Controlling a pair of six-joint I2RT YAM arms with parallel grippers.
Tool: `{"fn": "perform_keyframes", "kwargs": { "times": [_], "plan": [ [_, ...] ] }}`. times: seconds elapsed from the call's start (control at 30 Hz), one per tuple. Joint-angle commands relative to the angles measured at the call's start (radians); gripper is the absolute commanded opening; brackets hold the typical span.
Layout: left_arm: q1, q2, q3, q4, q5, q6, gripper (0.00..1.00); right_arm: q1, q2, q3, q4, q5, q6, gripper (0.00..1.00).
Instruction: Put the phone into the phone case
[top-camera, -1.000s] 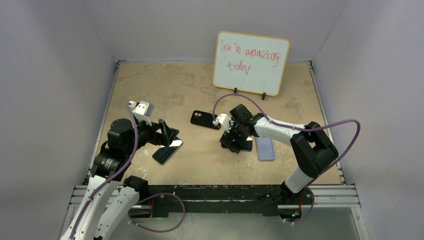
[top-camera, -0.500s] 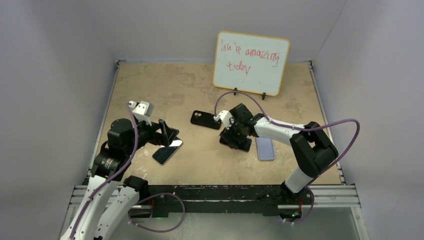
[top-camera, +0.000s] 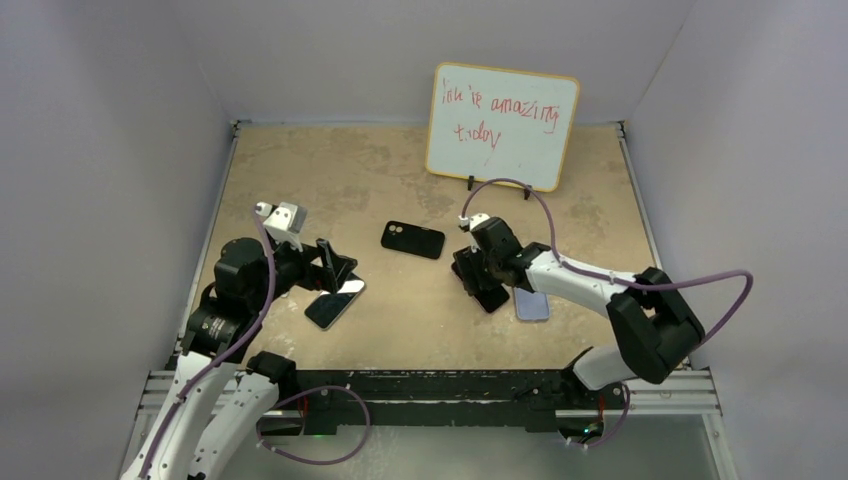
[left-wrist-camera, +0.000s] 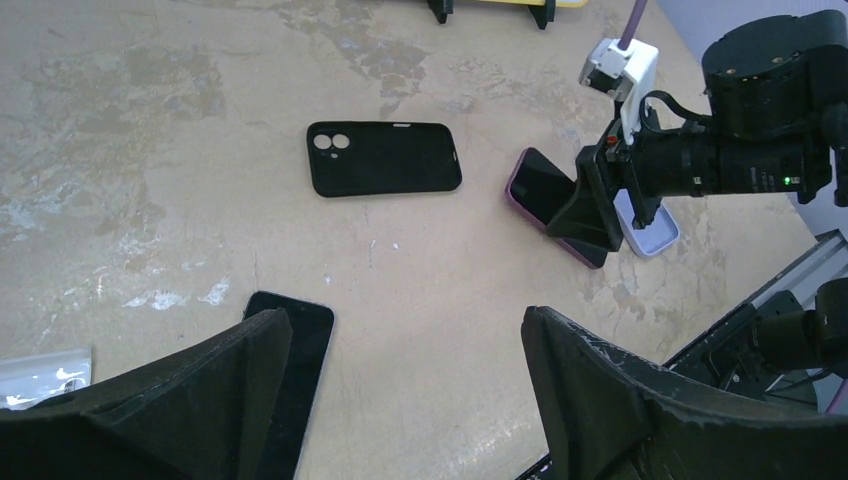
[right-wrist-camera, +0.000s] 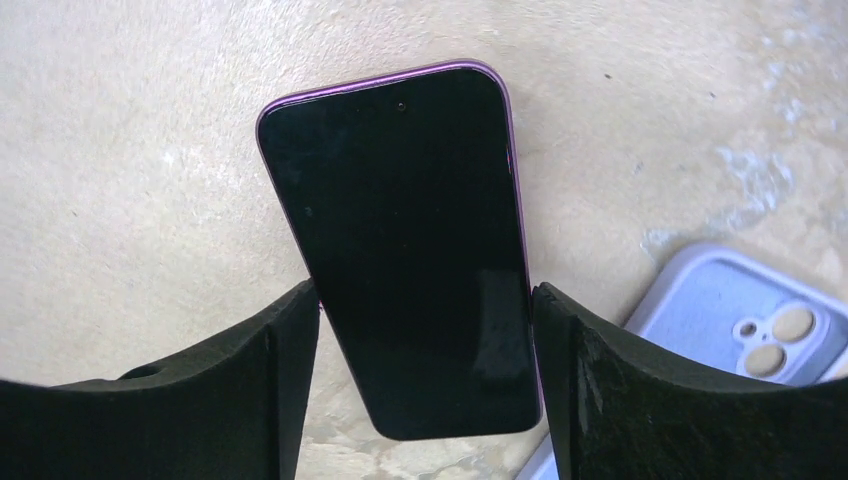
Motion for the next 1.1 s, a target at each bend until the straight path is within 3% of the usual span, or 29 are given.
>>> {"fn": "perform_keyframes", "kwargs": {
  "times": [0.0,0.33,0.57,1.07],
  "plan": [
    [0.005,0.008,-0.006,0.018,-0.004,-0.011,0.90,0.027,-0.077,-0.011,-0.007,0.138,0.247,0.57],
    [0.005,0.027,-0.004,0.019,0.003,-0.010,0.89,0.027,-0.050,-0.027,0.002,0.136,0.260,0.61],
    [0.005,0.023,-0.005,0.019,0.005,-0.009,0.89,0.036,-0.033,0.003,0.042,0.059,0.088,0.98],
    [0.005,0.043,-0.003,0.020,0.016,-0.006,0.89,0.084,0.072,0.053,0.074,0.075,-0.010,0.99]
  ]
}}
